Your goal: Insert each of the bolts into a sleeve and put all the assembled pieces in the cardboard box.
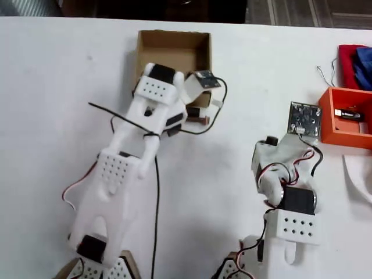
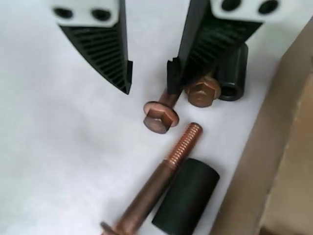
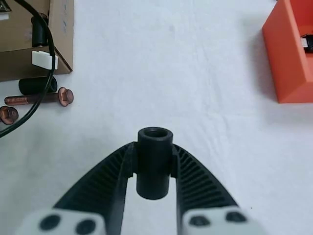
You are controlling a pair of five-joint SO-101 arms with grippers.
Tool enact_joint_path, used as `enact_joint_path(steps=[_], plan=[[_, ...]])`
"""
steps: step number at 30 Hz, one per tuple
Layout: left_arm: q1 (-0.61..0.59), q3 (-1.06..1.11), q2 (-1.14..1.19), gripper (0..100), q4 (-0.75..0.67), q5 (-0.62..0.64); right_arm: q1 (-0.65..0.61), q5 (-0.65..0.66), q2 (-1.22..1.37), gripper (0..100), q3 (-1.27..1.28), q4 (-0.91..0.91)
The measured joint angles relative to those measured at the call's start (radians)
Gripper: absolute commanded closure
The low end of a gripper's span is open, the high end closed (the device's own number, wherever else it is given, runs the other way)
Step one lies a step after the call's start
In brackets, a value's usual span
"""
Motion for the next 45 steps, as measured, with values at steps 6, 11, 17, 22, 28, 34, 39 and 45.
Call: enact_joint_path(steps=[6, 11, 17, 22, 28, 34, 39, 45], plan=[[0.0, -0.034, 0.04, 86, 0.0, 0.0, 0.0, 0.0, 0.0, 97.8, 0.0, 0.0], [-0.002, -0.055, 0.069, 86, 0.0, 0.0, 0.0, 0.0, 0.0, 97.8, 0.0, 0.0], [-0.002, -0.063, 0.078, 96, 0.0, 0.0, 0.0, 0.0, 0.0, 97.8, 0.0, 0.0], [0.008, -0.058, 0.077, 98, 0.0, 0.0, 0.0, 0.0, 0.0, 97.8, 0.0, 0.0], [0.029, -0.058, 0.077, 97, 0.008, 0.0, 0.0, 0.0, 0.0, 97.8, 0.0, 0.0], [0.041, -0.063, 0.077, 85, 0.008, 0.0, 0.0, 0.0, 0.0, 97.8, 0.0, 0.0], [0.041, -0.063, 0.077, 84, 0.008, 0.0, 0.0, 0.0, 0.0, 97.8, 0.0, 0.0], [0.041, -0.061, 0.077, 88, 0.008, 0.0, 0.0, 0.0, 0.0, 97.8, 0.0, 0.0]])
